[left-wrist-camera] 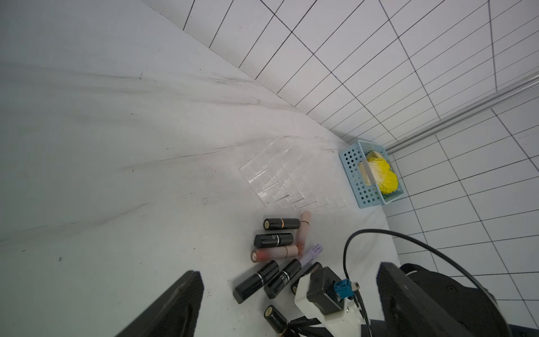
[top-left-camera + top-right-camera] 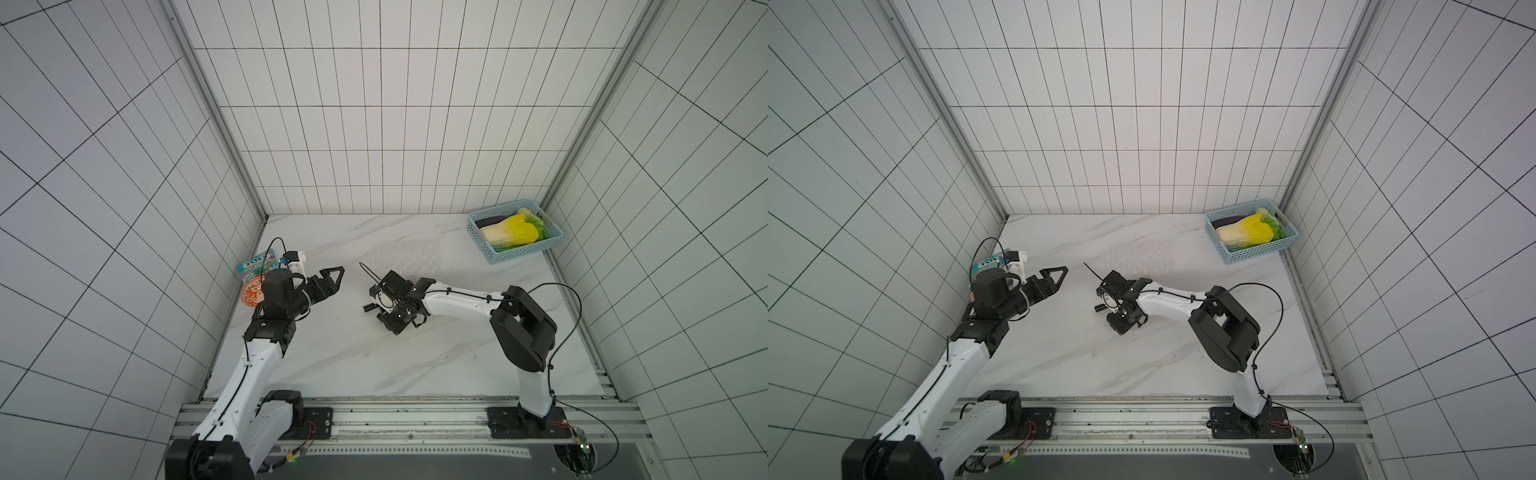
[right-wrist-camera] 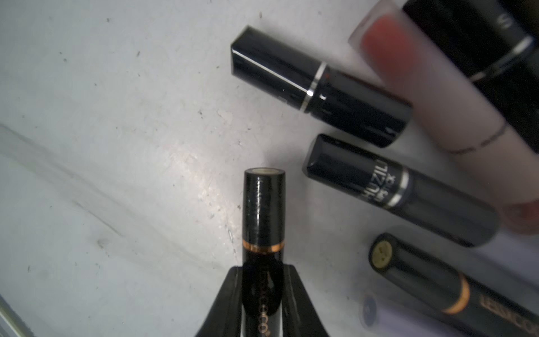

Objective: Arrange the lipsticks in the organizer
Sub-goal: Pick up the lipstick at the center of the board.

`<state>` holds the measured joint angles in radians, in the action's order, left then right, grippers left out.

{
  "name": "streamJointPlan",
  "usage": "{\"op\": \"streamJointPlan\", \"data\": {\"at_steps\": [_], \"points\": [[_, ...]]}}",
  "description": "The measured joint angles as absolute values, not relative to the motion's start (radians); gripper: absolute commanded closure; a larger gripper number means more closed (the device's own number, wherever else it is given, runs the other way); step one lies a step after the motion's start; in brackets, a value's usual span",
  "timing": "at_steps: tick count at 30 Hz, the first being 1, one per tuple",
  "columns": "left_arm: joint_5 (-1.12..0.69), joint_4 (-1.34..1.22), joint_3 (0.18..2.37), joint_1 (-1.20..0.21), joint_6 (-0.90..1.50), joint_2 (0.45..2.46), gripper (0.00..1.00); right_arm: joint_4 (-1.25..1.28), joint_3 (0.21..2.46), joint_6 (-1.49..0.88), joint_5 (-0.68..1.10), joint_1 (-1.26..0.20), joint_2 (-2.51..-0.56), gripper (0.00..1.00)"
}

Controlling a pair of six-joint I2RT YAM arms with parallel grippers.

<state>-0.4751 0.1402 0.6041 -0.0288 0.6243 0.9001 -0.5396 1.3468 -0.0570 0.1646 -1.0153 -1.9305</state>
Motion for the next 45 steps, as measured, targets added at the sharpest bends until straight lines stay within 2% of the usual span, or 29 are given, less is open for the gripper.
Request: {"op": "streamJointPlan", "data": {"at_steps": [5, 10, 13, 22, 30, 45], "points": [[-0.571, 0.155, 0.642, -0.048, 0.687, 0.853, 0.09, -0.505, 1.243, -0.068, 0.215, -0.984, -1.698, 0.78], [-0.701, 0.174, 0.718, -0.115, 0.723, 0.913, 0.20, -0.464, 1.168, -0.084, 0.281, -0.894, -1.445, 0.77], [-0.775, 0.183, 0.762, -0.169, 0.727, 0.952, 0.25, -0.458, 1.146, -0.089, 0.315, -0.858, -1.370, 0.77], [-0.830, 0.309, 0.903, -0.365, 0.588, 1.060, 0.25, -0.458, 1.132, -0.116, 0.463, -0.857, -1.338, 0.76], [-0.776, 0.416, 0.905, -0.421, 0.503, 1.123, 0.28, -0.432, 1.131, -0.136, 0.524, -0.857, -1.299, 0.76], [-0.789, 0.347, 0.906, -0.466, 0.541, 1.153, 0.59, -0.400, 1.131, -0.165, 0.589, -0.858, -1.300, 0.76]]}}
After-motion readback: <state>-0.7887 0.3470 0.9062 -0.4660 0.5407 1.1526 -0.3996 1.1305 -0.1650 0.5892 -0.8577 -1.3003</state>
